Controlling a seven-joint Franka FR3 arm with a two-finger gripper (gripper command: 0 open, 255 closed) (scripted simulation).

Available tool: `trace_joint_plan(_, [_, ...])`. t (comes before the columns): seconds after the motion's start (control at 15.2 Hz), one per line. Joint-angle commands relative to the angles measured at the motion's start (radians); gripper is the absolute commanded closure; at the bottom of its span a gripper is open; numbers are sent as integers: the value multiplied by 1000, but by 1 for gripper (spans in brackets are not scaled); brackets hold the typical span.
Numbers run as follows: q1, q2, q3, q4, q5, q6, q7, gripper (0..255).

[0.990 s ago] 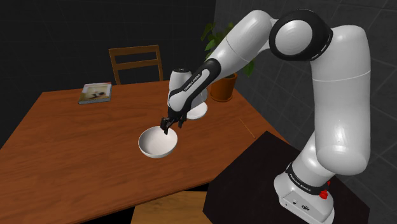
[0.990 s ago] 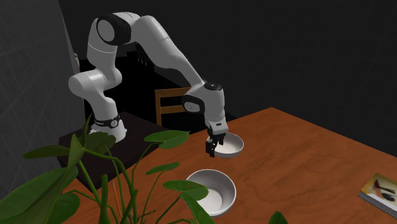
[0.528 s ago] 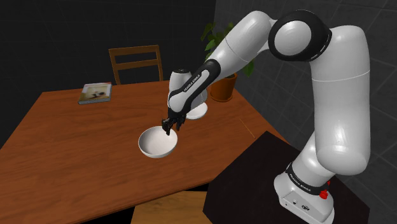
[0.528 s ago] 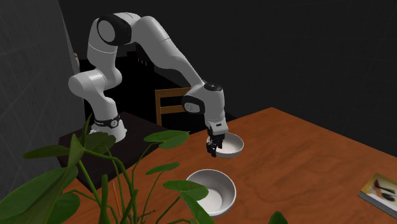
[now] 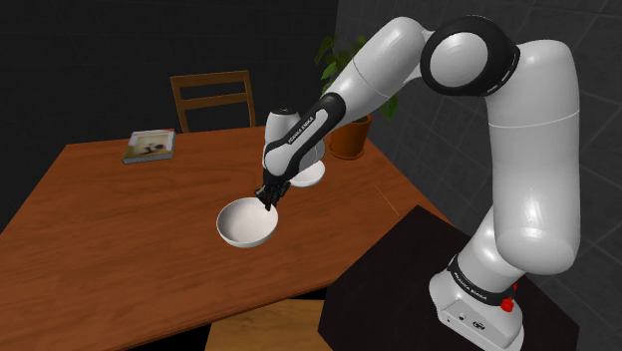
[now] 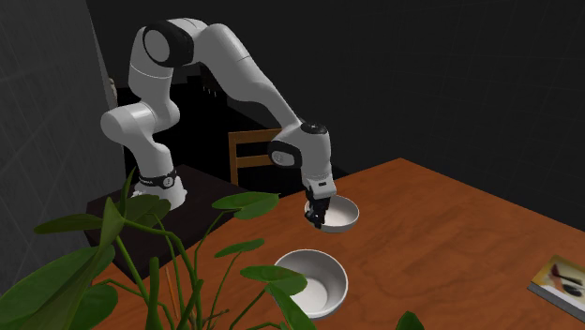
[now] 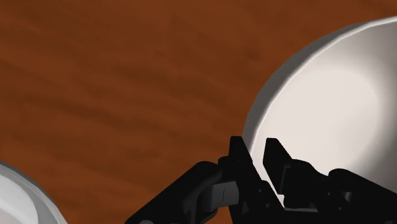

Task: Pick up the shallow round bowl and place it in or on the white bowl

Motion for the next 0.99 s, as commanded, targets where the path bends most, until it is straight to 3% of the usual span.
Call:
trace_joint_plan(0.0, [0, 0, 0, 0, 0, 0, 0, 255])
trace_joint_plan(0.92, [-9, -151, 8, -6, 8, -144, 11, 255])
